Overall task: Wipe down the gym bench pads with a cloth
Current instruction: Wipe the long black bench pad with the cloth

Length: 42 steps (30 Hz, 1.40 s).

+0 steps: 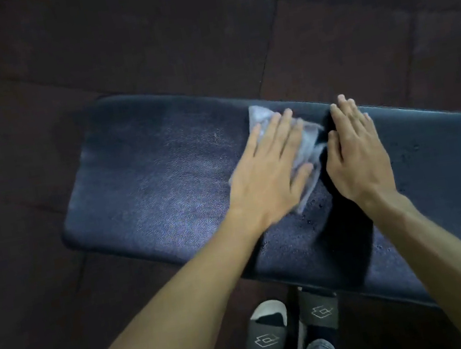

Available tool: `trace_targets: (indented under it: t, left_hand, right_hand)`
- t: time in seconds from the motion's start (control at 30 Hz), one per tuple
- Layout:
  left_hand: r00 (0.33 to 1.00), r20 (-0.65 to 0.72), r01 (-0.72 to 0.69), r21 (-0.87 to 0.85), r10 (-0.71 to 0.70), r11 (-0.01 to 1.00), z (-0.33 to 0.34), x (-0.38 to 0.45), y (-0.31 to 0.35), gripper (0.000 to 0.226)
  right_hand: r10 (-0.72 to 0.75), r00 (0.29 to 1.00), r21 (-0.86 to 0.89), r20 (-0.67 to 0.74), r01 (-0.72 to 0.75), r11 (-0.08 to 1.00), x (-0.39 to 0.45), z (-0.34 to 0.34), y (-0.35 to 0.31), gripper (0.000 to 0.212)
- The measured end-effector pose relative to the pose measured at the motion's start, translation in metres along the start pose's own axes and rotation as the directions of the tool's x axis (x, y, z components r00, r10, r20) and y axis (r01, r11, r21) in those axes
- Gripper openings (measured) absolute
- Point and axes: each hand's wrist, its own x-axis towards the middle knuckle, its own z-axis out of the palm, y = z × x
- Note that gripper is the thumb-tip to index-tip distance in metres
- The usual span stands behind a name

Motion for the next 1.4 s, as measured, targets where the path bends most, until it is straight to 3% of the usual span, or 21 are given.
trace_targets:
  t: [0.13, 0.2, 0.3, 0.37, 0.43, 0.53, 0.67, 0.77, 0.87, 0.93, 1.0, 1.1, 1.23, 1.3, 1.4]
  left_hand:
    - [0.999, 0.017, 0.043, -0.077, -0.042, 0.996, 0.001, -0.069, -0.015, 0.07]
    - [0.981, 0.024, 0.196, -0.062, -0.195, 0.979, -0.001, -0.073, -0.039, 0.071]
    - [0.885, -0.024, 0.465, -0.022, -0.465, 0.885, -0.004, -0.036, -0.047, 0.07]
    - [0.844, -0.066, 0.534, 0.007, -0.533, 0.845, -0.002, -0.01, -0.03, 0.071]
    - [0.889, -0.071, 0.454, 0.019, -0.452, 0.891, 0.003, -0.005, -0.005, 0.072]
    - [0.981, -0.012, 0.193, -0.018, -0.193, 0.981, 0.007, -0.045, 0.037, 0.073]
    - [0.999, 0.039, 0.011, -0.056, -0.009, 0.998, 0.004, -0.123, 0.038, 0.071]
    - [0.986, 0.039, 0.165, -0.007, -0.165, 0.986, 0.004, -0.134, 0.003, 0.072]
    - [0.863, -0.011, 0.505, 0.006, -0.505, 0.863, 0.002, -0.085, -0.011, 0.071]
    - [0.808, -0.075, 0.587, 0.025, -0.584, 0.809, 0.002, -0.038, -0.003, 0.071]
    - [0.836, -0.083, 0.546, 0.046, -0.542, 0.836, 0.004, 0.001, 0.016, 0.071]
    - [0.938, -0.063, 0.343, 0.051, -0.34, 0.938, 0.01, 0.018, 0.054, 0.071]
    - [1.0, 0.028, -0.002, -0.019, 0.003, 1.0, 0.008, -0.048, 0.072, 0.07]
    - [0.999, 0.053, 0.0, -0.072, 0.003, 0.997, 0.007, -0.082, 0.06, 0.071]
    - [0.956, 0.05, 0.291, -0.051, -0.289, 0.955, 0.007, -0.06, 0.033, 0.073]
  right_hand:
    - [-0.026, 1.0, -0.032, -0.018, 0.025, 0.999, -0.003, 0.002, 0.002, 0.057]
    - [-0.033, 0.999, -0.027, -0.002, 0.033, 0.999, -0.004, 0.002, 0.001, 0.055]
    - [-0.042, 0.999, -0.036, 0.017, 0.042, 0.998, -0.005, 0.001, 0.002, 0.053]
    - [-0.062, 0.998, -0.049, 0.034, 0.063, 0.997, -0.008, 0.0, 0.004, 0.054]
    - [-0.088, 0.995, -0.059, 0.046, 0.091, 0.994, -0.014, -0.002, 0.005, 0.055]
    - [-0.112, 0.991, -0.065, 0.078, 0.117, 0.991, -0.027, -0.009, 0.011, 0.055]
    - [-0.144, 0.987, -0.048, 0.077, 0.148, 0.988, -0.039, -0.014, 0.018, 0.053]
    - [-0.153, 0.983, -0.018, 0.097, 0.155, 0.988, -0.04, -0.016, 0.022, 0.052]
    - [-0.172, 0.978, 0.002, 0.122, 0.173, 0.985, -0.041, -0.022, 0.029, 0.053]
    - [-0.175, 0.977, 0.003, 0.12, 0.176, 0.984, -0.043, -0.026, 0.036, 0.053]
    - [-0.152, 0.982, -0.005, 0.114, 0.153, 0.988, -0.045, -0.029, 0.046, 0.054]
    - [-0.098, 0.991, -0.046, 0.086, 0.102, 0.994, -0.046, -0.034, 0.061, 0.055]
    - [-0.048, 0.997, -0.068, 0.052, 0.051, 0.996, -0.049, -0.04, 0.074, 0.055]
    - [-0.059, 0.997, -0.078, 0.053, 0.063, 0.995, -0.051, -0.039, 0.078, 0.054]
    - [-0.066, 0.996, -0.075, 0.054, 0.07, 0.995, -0.05, -0.038, 0.081, 0.058]
